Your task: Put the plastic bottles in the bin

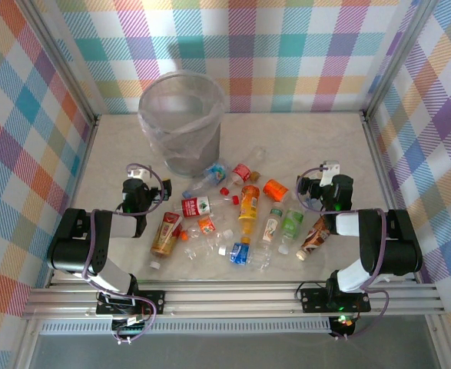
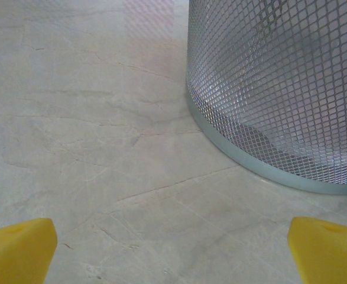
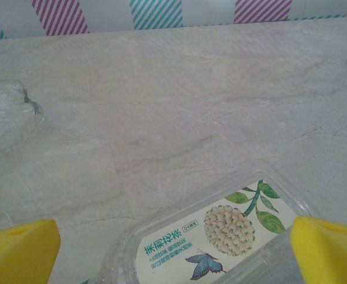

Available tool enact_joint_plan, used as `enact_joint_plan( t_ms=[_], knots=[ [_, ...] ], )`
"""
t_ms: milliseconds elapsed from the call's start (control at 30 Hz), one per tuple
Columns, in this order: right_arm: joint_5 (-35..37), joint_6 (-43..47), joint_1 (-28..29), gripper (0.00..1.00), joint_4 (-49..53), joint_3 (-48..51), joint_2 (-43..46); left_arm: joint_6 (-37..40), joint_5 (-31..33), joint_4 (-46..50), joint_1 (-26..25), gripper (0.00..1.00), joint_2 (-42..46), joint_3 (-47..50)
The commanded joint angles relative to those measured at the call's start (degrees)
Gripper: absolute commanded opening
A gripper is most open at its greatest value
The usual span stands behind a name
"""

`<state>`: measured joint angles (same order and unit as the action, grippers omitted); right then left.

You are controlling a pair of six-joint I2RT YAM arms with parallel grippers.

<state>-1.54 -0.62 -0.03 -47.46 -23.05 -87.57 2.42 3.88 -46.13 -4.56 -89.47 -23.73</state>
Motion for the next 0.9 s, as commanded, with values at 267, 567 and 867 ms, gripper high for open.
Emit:
enact_joint_plan(
  t_ms=[267, 567, 867],
  knots=[
    [0.1, 0.0, 0.2, 1.00, -0.2, -0.5, -0.3, 0.2, -0.8, 0.3, 0.6, 1.00, -0.2, -0.6],
    [0.1, 0.0, 0.2, 1.00, -0.1, -0.6, -0.4, 0.2, -0.8, 0.3, 0.7, 1.00, -0.1, -0.6],
    [1.0, -0.5, 0.2, 1.00, -2.6, 1.2, 0.6, -0.3, 0.6, 0.0, 0.6, 1.00, 4.1, 1.4]
  ],
)
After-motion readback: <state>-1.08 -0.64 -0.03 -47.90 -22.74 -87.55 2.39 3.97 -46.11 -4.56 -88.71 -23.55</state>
